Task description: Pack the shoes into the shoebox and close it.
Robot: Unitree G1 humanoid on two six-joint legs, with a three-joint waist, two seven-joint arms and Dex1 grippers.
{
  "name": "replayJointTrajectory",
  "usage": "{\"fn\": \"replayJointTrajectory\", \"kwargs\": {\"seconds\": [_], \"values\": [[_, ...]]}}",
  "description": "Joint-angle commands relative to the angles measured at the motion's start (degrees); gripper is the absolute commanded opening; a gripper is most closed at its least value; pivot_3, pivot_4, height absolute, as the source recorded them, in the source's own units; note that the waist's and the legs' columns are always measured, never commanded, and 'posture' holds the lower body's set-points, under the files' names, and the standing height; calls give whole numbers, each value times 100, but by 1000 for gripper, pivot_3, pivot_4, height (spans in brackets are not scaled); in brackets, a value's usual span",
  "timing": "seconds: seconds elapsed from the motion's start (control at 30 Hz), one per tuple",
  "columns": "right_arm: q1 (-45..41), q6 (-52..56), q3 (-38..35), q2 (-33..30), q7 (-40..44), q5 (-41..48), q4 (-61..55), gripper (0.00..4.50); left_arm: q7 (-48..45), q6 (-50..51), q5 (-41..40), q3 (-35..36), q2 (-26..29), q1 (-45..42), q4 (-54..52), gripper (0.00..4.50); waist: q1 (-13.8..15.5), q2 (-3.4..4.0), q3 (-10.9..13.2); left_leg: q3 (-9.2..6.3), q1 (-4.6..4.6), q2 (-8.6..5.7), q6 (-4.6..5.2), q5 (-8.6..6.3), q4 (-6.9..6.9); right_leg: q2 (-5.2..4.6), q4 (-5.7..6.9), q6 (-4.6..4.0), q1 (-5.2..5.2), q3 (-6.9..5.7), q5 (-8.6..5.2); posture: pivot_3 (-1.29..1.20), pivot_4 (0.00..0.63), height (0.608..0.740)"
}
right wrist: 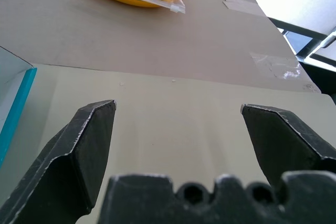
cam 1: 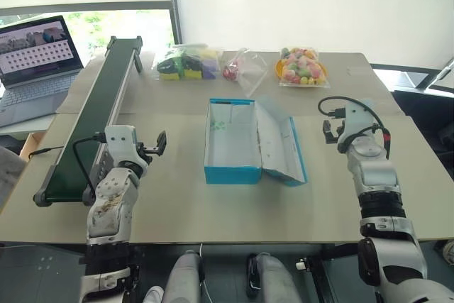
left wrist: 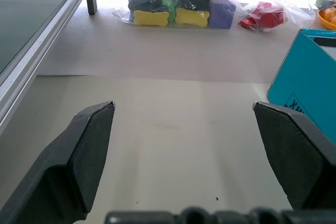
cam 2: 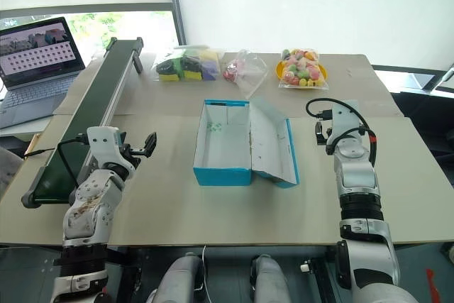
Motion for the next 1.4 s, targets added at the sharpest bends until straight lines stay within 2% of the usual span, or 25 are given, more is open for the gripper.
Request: {"fn": "replayJointTrajectory", "kwargs": {"seconds": [0.03,0.17,0.33,0.43,0.53,0.67,0.9,1.4], "values": [[-389,-1,-72,209,214,374,-774,4486,53,165,-61,65,100,3,-543,4500,0,0,1,0,0,0,0,0,0,0,0,0,0,0,0,0,150,681],[-1271,701,374,827,1746,1795,-2206,4486,6,606,-508,701,406,252,-1243,4500,-257,4,9,8,-3,12,3,2,0,2,16,6,-26,13,5,0,150,681],[-1625,1589,1279,1162,2643,2351,-2819,4486,-179,1150,-1059,1657,1037,700,-1765,4500,-238,-20,-9,-18,12,27,0,-1,-8,16,74,-38,-30,-23,-34,0,150,681],[-1616,1674,1808,1401,3034,2411,-2883,4486,-201,1281,-1146,2056,1261,1030,-1727,4500,-143,-18,-7,-20,18,34,-38,-23,-7,10,77,-51,-24,-37,-43,0,150,681],[-1448,1452,2577,1369,3432,2000,-2716,4486,-343,1255,-1126,2374,1446,1424,-1561,4500,-79,-16,-6,-13,12,30,-63,-37,-1,-4,73,-78,-25,-39,-58,0,150,681],[-1160,1170,3154,1190,3765,1612,-2706,4486,-372,1256,-1144,2597,1570,1677,-1471,4500,11,-19,-8,-13,6,28,-73,-43,-3,-11,39,-77,-39,-50,-58,0,150,681],[-716,1154,3222,1047,3863,1374,-2916,4486,-256,1245,-1082,2545,1509,1763,-1417,4500,11,-22,-9,4,-2,29,-74,-44,-6,-18,48,-68,-40,-43,-53,0,150,681],[-519,1327,3039,1173,3568,1228,-3025,4486,-326,1235,-1019,2281,1771,1430,-891,4500,14,-21,-9,18,-2,55,-81,-48,-6,-5,48,-70,-55,-44,-53,0,150,681]]}}
